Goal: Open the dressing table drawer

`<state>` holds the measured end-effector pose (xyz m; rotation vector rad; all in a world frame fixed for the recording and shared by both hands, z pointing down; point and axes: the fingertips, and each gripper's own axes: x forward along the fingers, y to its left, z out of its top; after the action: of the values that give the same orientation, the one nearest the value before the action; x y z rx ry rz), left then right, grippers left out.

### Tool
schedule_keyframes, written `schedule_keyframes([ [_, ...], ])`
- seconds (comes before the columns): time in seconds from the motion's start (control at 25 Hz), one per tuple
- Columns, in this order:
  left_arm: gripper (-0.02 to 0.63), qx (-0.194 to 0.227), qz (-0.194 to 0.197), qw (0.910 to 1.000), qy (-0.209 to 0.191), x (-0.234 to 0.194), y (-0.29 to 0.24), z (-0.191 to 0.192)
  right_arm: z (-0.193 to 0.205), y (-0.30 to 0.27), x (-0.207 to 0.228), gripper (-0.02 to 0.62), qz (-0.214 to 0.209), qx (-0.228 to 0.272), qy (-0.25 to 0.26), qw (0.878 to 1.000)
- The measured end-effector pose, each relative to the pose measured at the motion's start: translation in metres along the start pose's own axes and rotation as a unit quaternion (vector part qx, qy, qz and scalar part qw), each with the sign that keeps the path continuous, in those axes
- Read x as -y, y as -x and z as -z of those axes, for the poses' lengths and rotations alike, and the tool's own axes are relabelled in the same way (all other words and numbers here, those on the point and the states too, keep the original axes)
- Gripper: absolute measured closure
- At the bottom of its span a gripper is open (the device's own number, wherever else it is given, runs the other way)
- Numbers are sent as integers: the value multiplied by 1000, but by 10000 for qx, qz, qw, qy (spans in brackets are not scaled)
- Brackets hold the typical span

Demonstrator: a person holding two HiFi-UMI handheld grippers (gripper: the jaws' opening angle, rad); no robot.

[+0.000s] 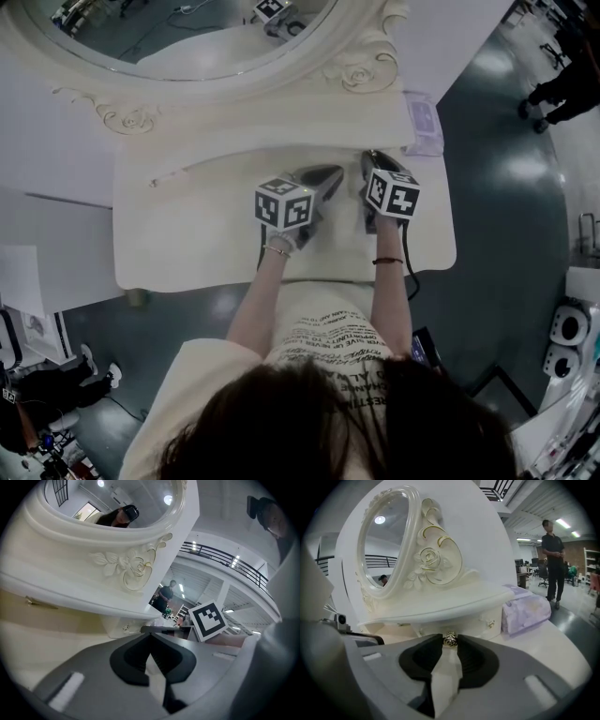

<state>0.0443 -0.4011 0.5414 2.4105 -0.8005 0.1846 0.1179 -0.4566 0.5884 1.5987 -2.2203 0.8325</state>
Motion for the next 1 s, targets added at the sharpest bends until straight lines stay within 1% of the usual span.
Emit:
schedule_keyframes([
  [0.16, 606, 4, -42, 10000, -14, -1, 1, 0, -1, 2, 2, 494, 106, 43, 14, 9999],
  [0.36, 606, 7, -40, 10000, -23, -2, 3, -1, -1, 2, 1, 494, 139, 38, -13, 9999],
  [1.0, 606, -6, -39, 10000, -24, 1, 4, 2, 1, 5, 0, 494, 93, 28, -21, 10000],
])
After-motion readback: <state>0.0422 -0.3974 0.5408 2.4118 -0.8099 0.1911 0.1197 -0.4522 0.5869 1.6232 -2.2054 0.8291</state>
